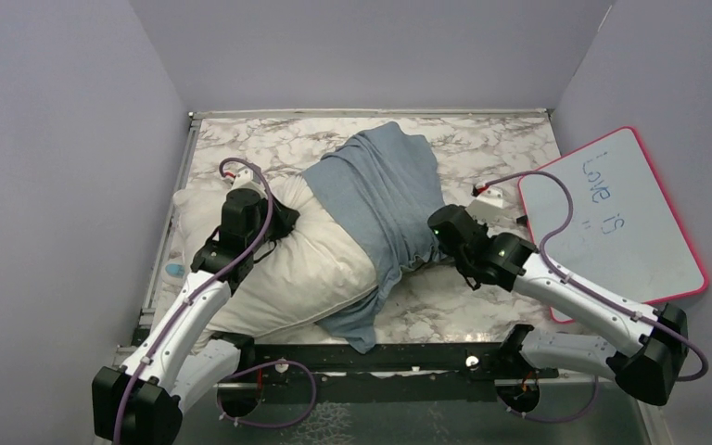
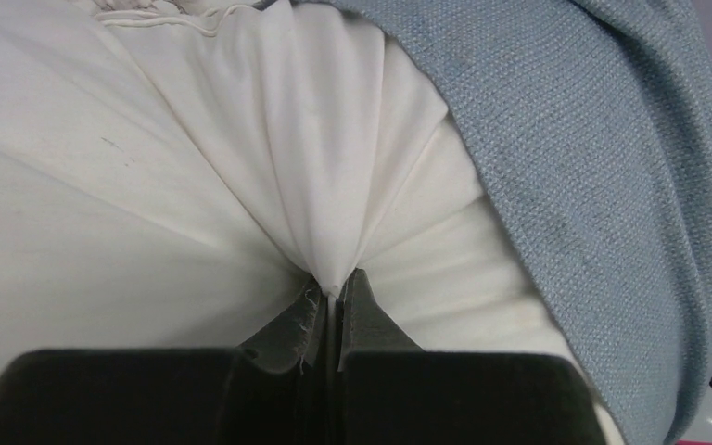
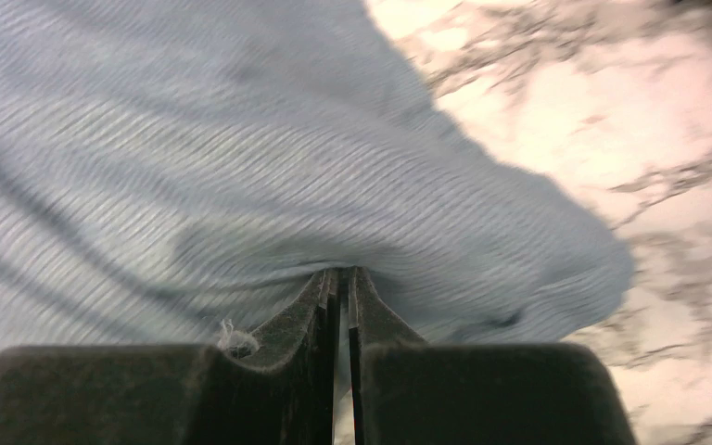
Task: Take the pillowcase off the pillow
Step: Remove the pillow from the pillowcase.
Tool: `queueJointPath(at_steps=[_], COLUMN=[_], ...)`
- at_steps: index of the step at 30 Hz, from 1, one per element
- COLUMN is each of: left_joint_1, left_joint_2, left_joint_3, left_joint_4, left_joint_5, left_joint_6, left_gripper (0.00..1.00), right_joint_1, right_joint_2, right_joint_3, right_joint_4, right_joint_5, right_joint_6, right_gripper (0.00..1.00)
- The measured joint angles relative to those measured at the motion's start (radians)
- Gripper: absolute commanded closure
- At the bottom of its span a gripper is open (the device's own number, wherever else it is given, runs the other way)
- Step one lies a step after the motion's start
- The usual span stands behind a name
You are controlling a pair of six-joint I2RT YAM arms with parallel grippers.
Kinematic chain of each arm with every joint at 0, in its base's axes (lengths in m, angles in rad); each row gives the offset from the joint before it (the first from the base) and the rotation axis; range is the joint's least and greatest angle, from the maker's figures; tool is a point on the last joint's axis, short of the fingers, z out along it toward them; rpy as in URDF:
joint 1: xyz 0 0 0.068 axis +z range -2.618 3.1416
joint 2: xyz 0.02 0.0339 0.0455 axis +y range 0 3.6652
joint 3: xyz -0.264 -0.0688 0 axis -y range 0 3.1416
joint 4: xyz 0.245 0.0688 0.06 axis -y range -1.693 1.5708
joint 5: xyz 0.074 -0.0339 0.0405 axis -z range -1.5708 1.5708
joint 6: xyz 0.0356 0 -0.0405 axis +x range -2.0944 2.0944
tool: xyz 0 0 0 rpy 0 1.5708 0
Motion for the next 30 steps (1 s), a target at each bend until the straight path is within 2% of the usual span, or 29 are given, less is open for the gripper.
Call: queueJointPath(at_steps=[4, 7, 10, 12, 14, 20, 24, 30], left_joint_1=[0.0, 0.0, 0.0, 0.0, 0.0, 0.002, 0.002, -0.033], left_joint_2=[-0.011, -0.016, -0.024, -0.031, -0.039, -0.063, -0.064, -0.073], left_joint_3=[-0.002, -0.002, -0.002, -0.003, -0.003, -0.003, -0.003, -0.002], left_joint_4=[-0.011, -0.016, -0.019, -0.024, -0.028, -0.035, -0.034, -0.035], left_joint_5=[-0.009, -0.012, -0.011, -0.01, -0.008, 0.021, 0.053, 0.098], left_joint_6=[0.008, 0.016, 0.027, 0.037, 0.044, 0.066, 0.089, 0.141], left_gripper=[1.0, 1.0, 1.0, 1.0, 1.0, 1.0, 1.0, 1.0], right_joint_1=[-0.126, -0.202, -0.208, -0.208, -0.208, -0.208, -0.208, -0.208], right_joint_2=[0.001, 0.0, -0.012, -0.029, -0.055, -0.096, 0.037, 0.41], right_joint_3=[0.007, 0.02, 0.043, 0.062, 0.078, 0.201, 0.391, 0.731], right_joint_4=[0.003, 0.04, 0.085, 0.108, 0.124, 0.151, 0.159, 0.142], right_joint_5=[0.016, -0.061, -0.24, -0.359, -0.452, -0.623, -0.674, -0.715], right_joint_6=[-0.149, -0.311, -0.441, -0.495, -0.531, -0.586, -0.621, -0.693], right_gripper=[0.86, 0.79, 0.63, 0.48, 0.39, 0.34, 0.32, 0.29])
